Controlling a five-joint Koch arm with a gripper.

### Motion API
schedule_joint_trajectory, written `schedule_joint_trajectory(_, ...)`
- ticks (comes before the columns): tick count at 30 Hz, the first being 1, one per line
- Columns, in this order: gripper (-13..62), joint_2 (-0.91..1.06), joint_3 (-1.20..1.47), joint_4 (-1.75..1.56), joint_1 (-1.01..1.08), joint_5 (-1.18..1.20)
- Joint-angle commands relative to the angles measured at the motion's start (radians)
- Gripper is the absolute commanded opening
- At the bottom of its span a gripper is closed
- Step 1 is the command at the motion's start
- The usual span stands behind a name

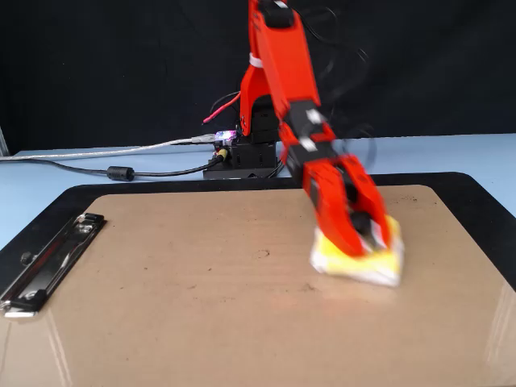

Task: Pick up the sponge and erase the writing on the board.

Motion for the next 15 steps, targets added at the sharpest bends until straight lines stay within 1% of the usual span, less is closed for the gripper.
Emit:
schedule_joint_trajectory(1, -8.1, -0.091, -0.066, 0.000, -0.020, -0.037)
schedule_joint_trajectory(3, -8.0, -0.072, -0.052, 0.002, -0.020, -0.038)
schedule_joint_trajectory(4, -8.0, -0.031, -0.006, 0.002, -0.018, -0.037)
schedule_joint_trajectory(8, -8.1, 0.259, 0.347, 0.000, -0.023, -0.038)
schedule_joint_trajectory(10, -8.1, 0.440, 0.528, 0.000, -0.038, -0.038)
schedule_joint_trajectory(12, -8.1, 0.548, 0.612, 0.002, -0.067, -0.038)
schedule_joint_trajectory(14, -8.1, 0.561, 0.612, 0.002, -0.092, -0.038)
schedule_joint_trajectory(15, -8.1, 0.517, 0.581, -0.002, -0.104, -0.038)
